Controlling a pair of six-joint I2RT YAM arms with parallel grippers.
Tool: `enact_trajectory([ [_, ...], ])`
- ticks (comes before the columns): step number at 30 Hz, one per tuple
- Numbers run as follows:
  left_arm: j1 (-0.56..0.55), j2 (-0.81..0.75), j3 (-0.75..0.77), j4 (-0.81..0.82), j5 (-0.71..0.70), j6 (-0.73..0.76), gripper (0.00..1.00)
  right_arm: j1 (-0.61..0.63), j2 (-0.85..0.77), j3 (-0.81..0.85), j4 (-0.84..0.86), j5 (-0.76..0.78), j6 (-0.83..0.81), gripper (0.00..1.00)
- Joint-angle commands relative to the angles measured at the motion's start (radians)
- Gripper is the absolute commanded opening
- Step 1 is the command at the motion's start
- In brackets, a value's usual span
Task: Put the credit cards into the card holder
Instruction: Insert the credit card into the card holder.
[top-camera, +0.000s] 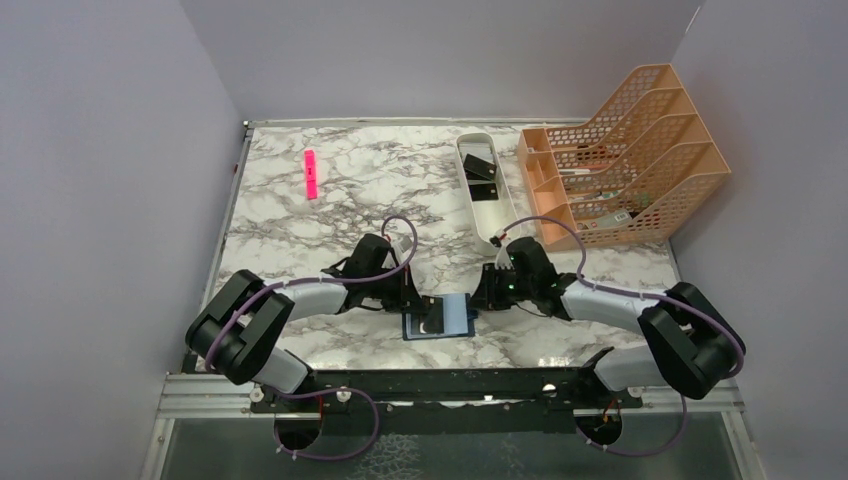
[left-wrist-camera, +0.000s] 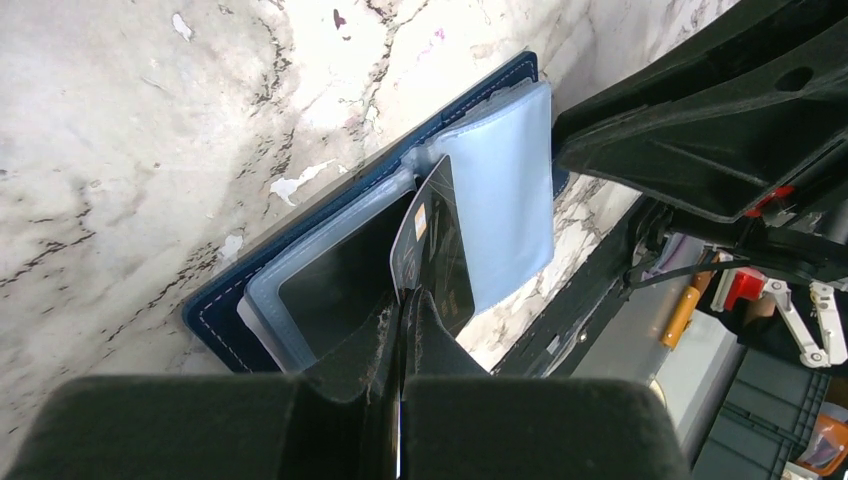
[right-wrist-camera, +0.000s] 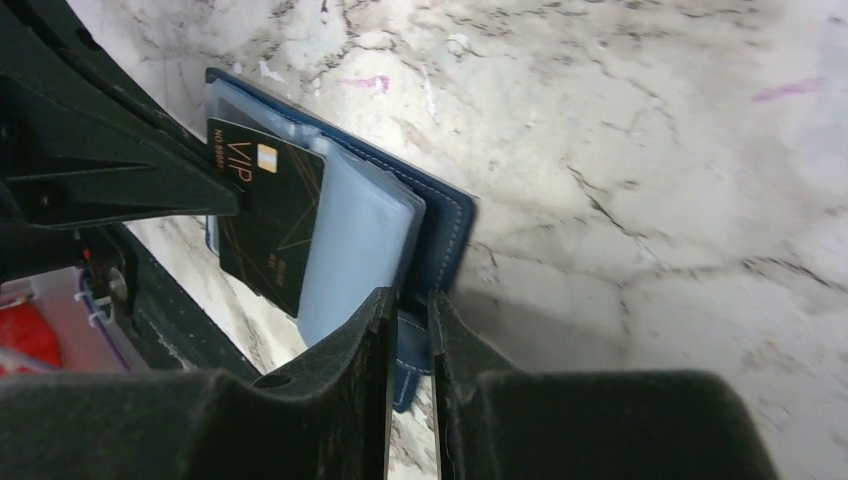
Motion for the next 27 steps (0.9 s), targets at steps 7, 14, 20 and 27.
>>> enact_trajectory([
  [7, -0.003, -0.024, 0.018, -0.134, -0.116, 0.066, 0.00, 0.004, -0.028, 0.005, -0.110, 0.075, -0.027, 0.23],
  [14, -0.002, -0.040, -0.015, -0.116, -0.125, 0.001, 0.00, 0.004, 0.009, -0.014, -0.051, 0.042, -0.012, 0.22],
  [20, -0.007, -0.030, -0.052, 0.001, -0.054, -0.077, 0.00, 0.004, 0.013, -0.022, -0.032, 0.035, -0.007, 0.20],
  [27, -0.016, -0.019, -0.077, 0.116, -0.026, -0.137, 0.00, 0.004, 0.023, -0.038, -0.008, 0.025, 0.001, 0.19],
])
